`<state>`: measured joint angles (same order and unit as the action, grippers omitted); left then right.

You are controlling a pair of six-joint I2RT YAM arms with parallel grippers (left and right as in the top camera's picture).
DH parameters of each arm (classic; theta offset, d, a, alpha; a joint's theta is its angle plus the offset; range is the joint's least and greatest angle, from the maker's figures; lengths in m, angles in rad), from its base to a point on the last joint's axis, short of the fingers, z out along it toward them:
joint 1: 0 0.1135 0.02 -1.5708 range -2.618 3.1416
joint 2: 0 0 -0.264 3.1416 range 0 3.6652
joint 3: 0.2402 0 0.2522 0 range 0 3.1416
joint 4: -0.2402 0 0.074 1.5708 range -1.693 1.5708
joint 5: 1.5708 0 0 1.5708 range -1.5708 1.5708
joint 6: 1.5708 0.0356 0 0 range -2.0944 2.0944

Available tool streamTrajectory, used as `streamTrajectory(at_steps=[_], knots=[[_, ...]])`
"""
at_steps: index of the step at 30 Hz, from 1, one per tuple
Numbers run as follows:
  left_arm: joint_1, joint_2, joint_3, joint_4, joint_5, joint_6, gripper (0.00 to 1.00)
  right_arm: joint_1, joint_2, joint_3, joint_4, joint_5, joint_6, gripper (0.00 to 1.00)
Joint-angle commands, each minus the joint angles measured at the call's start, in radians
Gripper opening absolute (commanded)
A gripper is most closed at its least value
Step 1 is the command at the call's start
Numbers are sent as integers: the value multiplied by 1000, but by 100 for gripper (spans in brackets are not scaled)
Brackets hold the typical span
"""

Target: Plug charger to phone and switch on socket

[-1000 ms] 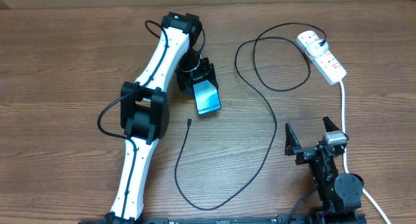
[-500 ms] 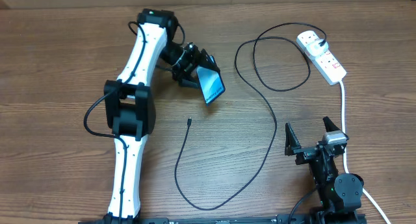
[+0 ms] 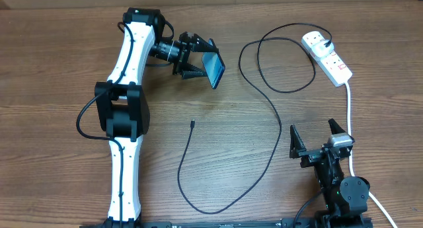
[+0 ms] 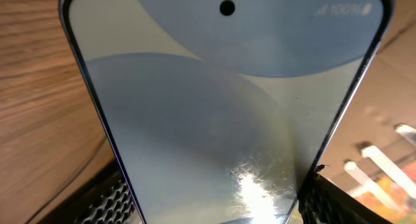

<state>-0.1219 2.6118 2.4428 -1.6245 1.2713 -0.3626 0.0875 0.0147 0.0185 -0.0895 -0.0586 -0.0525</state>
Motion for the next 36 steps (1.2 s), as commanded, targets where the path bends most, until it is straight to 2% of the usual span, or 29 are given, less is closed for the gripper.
streamTrajectory(at_steps=[1, 9, 12, 16, 17, 21, 23, 25, 28, 30, 33, 36], knots=[[1, 10, 29, -1, 134, 27, 70, 7, -12, -10, 6, 13, -1, 100], [1, 10, 29, 0, 240, 27, 70, 7, -12, -10, 6, 13, -1, 100], [1, 10, 29, -1, 273, 39, 69, 7, -12, -10, 70, -29, 9, 100], [1, 10, 29, -1, 309, 39, 70, 8, -12, -10, 183, -475, 272, 100], [1, 10, 29, -1, 310, 39, 70, 8, -12, -10, 247, -536, 320, 100], [1, 10, 29, 0, 310, 42, 70, 8, -11, -6, 617, -600, 523, 100], [-1, 10, 29, 0, 309, 41, 70, 8, -5, 40, 696, -582, 559, 100], [-4, 10, 29, 1, 309, 42, 70, 8, 23, 138, 587, -574, 529, 100], [-11, 10, 29, 0, 309, 41, 70, 8, 148, 383, 204, -547, 351, 100], [-17, 10, 29, -2, 309, 39, 70, 8, 293, 575, -51, -513, 265, 100], [-27, 10, 29, -2, 309, 11, 68, 10, 529, 827, -325, -512, 214, 100], [-37, 10, 29, -1, 309, -12, 68, 10, 753, 1042, -520, -519, 211, 100]])
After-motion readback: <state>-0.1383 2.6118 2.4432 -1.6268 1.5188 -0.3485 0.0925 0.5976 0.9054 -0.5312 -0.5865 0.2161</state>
